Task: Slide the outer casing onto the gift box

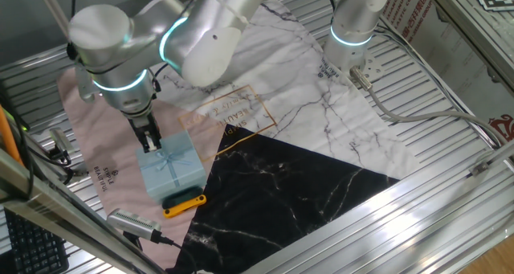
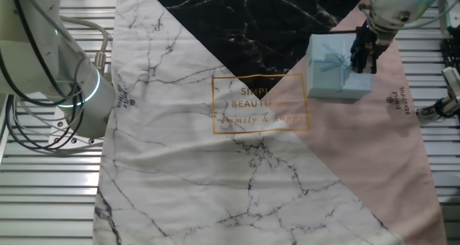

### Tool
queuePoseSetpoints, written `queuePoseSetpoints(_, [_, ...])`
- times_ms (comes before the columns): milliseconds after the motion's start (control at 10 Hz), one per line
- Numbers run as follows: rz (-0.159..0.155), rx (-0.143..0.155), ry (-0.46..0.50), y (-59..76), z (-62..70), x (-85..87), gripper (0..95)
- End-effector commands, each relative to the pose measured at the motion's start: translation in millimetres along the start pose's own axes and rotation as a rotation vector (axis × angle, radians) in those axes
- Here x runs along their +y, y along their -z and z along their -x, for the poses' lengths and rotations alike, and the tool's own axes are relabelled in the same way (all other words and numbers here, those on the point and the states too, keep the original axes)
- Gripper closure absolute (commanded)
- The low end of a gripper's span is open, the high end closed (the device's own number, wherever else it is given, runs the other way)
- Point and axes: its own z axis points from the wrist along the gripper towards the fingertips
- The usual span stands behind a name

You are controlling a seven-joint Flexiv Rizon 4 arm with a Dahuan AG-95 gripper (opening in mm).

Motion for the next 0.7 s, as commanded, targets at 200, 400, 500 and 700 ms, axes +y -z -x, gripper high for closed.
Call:
queuePoseSetpoints(200, [0.015,0.031,0.113,-1.2,2.6,1.0,95.0])
queuePoseSetpoints(400, [0.018,0.028,0.132,-1.2,2.6,1.0,95.0])
queuePoseSetpoints(500, [0.027,0.025,0.140,-1.2,2.6,1.0,95.0])
queuePoseSetpoints(700, [0.028,0.019,0.130,-1.2,2.6,1.0,95.0])
